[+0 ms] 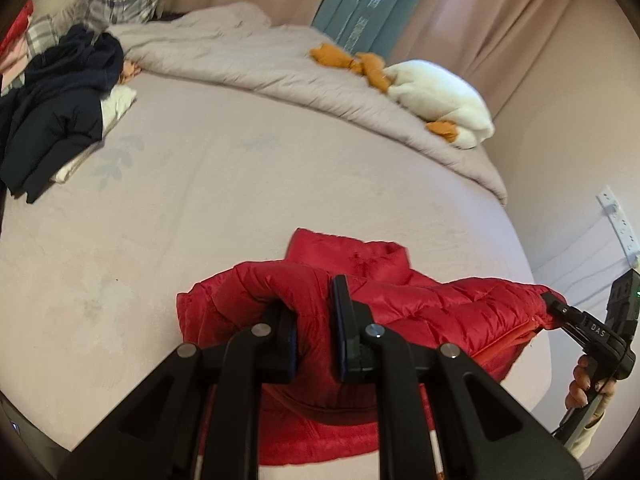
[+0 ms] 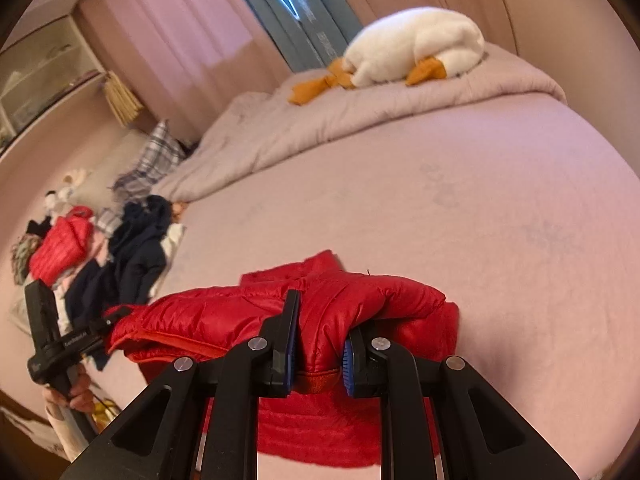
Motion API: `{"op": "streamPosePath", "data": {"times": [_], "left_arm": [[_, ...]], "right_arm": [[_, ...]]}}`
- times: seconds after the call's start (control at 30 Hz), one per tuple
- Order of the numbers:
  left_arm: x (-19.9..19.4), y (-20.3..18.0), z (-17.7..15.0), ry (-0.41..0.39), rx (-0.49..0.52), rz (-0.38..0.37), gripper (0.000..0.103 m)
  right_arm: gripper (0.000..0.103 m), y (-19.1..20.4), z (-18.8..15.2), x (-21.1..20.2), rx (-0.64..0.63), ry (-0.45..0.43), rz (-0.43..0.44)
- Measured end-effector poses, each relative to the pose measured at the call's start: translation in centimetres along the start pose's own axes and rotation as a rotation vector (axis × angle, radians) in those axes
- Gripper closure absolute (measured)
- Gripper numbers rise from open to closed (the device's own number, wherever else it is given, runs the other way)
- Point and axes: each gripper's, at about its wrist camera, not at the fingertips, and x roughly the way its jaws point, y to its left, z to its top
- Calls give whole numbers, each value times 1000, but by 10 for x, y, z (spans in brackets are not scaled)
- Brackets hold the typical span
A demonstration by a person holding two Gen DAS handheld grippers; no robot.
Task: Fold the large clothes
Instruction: 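Lift the hem with both grippers and fold it toward the collar, then lower the folded hem onto the jacket and open both grippers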
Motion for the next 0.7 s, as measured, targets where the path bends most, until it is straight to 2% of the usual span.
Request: {"op": "streamPosePath", "data": {"times": [0.37, 0.43, 0.5, 0.57, 0.6, 0.67, 0.7], "left_arm": [[74, 17, 15, 117, -57, 53, 84], [83, 19, 17, 133, -68, 54, 77], [87, 22, 18, 140, -80, 39, 73], [87, 22, 18, 138, -74, 25, 67], [86, 22, 18, 137, -71, 14, 61], [81, 21, 20, 128, -69, -10, 54], [79, 21, 20, 124, -68, -18, 50]], "right_arm": [[85, -16, 15, 69, 59, 138, -126], [84, -21, 16, 75, 72, 145, -131], [80, -23, 16, 81, 74, 156, -128], [72, -25, 17, 82, 75, 159, -129], [68, -26, 17, 81, 78, 156, -126], [53, -28, 19, 76, 86, 148, -121], [49, -29, 20, 74, 89, 142, -119]]}}
